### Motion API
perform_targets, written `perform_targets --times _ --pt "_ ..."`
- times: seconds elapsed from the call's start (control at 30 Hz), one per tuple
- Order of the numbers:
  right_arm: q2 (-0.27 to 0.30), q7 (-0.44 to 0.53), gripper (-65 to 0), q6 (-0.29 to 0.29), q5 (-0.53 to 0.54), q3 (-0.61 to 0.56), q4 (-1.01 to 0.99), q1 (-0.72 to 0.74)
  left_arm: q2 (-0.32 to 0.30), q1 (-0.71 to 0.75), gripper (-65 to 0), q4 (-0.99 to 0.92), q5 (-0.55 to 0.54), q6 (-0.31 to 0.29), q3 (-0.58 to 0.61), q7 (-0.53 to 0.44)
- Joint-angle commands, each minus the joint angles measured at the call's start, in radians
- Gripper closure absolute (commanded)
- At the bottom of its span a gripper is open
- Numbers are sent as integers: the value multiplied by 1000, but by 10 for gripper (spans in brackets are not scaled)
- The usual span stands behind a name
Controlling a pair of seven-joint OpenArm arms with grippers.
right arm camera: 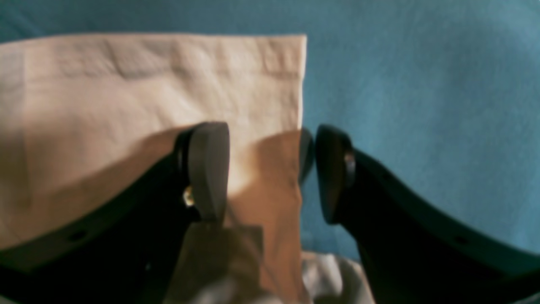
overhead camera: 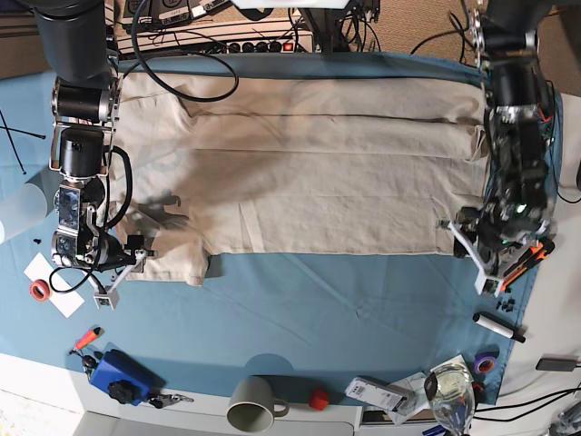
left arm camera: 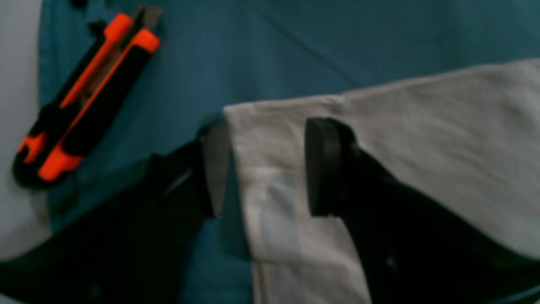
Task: Fold the T-shirt properly
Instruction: 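Move the left gripper to the shirt's side edge and grasp it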
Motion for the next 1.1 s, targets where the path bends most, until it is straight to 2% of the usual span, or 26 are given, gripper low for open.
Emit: perform_targets --times 0.0,0.2,0.4,0.53,0.63,0.8,0.87,1.07 --pt "14 13 -324 1 0 4 15 35 -17 -38 -296 -20 9 8 -1 -13" --pt "14 12 -324 2 0 4 15 35 -14 -82 -296 -153 -10 -8 1 29" --pt "14 5 -324 18 5 4 15 35 -11 -79 -294 -194 -68 -13 1 37" --pt "12 -8 -321 19 12 4 15 35 -6 -78 -277 -195 -112 -43 1 70" --pt "11 -5 -254 19 12 4 15 35 -6 -79 -197 -195 -111 -42 1 69" --pt "11 -7 -39 18 11 4 15 35 -6 -79 0 -195 -111 -42 1 69" --pt "11 -8 0 19 11 4 15 35 -6 -79 0 -195 -111 -42 1 69" --pt "12 -24 0 16 7 4 16 36 -9 -82 0 -192 -112 -40 1 119"
